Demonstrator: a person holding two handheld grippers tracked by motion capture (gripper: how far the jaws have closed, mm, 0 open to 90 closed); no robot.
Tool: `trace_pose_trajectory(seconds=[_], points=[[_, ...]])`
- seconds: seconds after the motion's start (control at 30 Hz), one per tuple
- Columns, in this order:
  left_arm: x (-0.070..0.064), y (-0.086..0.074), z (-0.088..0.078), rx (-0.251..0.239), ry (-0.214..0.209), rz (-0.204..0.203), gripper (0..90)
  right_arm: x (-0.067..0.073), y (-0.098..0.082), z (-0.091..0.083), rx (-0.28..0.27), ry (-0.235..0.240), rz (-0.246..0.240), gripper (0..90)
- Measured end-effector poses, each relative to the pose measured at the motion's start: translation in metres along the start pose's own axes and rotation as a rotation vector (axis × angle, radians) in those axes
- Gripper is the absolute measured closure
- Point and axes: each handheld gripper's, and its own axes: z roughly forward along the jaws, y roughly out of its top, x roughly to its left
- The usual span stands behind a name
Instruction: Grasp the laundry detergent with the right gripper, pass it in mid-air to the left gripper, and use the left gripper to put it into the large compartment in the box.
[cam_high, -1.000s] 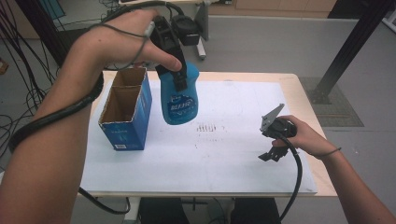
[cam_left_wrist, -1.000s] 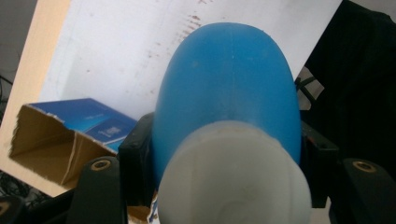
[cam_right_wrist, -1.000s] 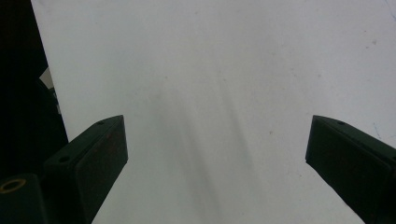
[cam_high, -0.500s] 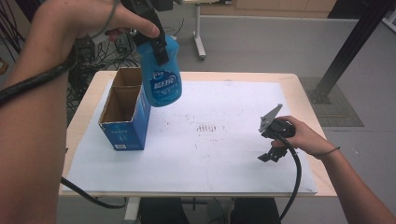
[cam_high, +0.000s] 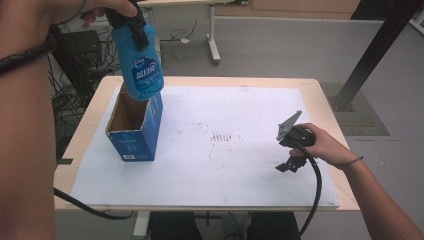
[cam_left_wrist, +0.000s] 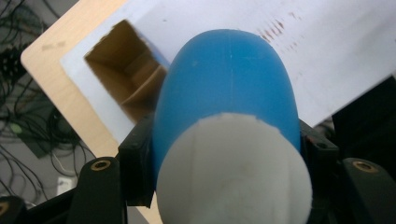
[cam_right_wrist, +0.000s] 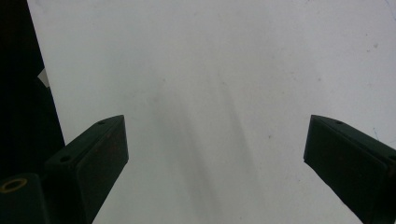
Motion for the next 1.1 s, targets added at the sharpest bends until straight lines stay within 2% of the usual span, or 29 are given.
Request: trace_pose_trajectory(seconds=[0.07, 0.1, 0.2, 0.37, 0.4, 0.43, 0.63, 0.87, 1.1], points=[[0.008, -0.001, 0.001, 0.007, 0.014, -0.078, 37.3, 0.0, 0.001, 0.0, -0.002, -0.002, -0.001, 6.3], [0.009, -0.001, 0.001, -0.001, 0.019, -0.104, 37.3, 0.0, 0.001, 0.001, -0.004, -0.003, 0.0, 6.3], [0.016, -0.001, 0.002, -0.017, 0.038, -0.215, 37.3, 0.0, 0.002, 0.001, -0.012, 0.0, -0.002, 6.3], [0.022, 0.001, 0.004, 0.001, 0.082, -0.329, 37.4, 0.0, 0.003, 0.003, -0.013, -0.001, -0.001, 6.3], [0.022, 0.001, 0.004, 0.001, 0.082, -0.329, 37.4, -0.001, 0.003, 0.003, -0.013, -0.001, -0.002, 6.3], [0.024, 0.002, 0.005, 0.008, 0.092, -0.384, 37.4, -0.001, 0.004, 0.003, -0.013, -0.004, -0.001, 6.3], [0.032, 0.004, 0.009, 0.038, 0.124, -0.453, 37.4, -0.001, 0.004, 0.003, -0.012, -0.007, 0.003, 6.3], [0.041, 0.0, 0.01, 0.009, 0.1, -0.476, 37.4, -0.002, 0.003, 0.003, -0.019, -0.01, 0.006, 6.2], [0.045, -0.002, 0.02, 0.026, 0.097, -0.479, 37.4, -0.001, 0.004, 0.004, -0.022, -0.008, 0.004, 6.2]])
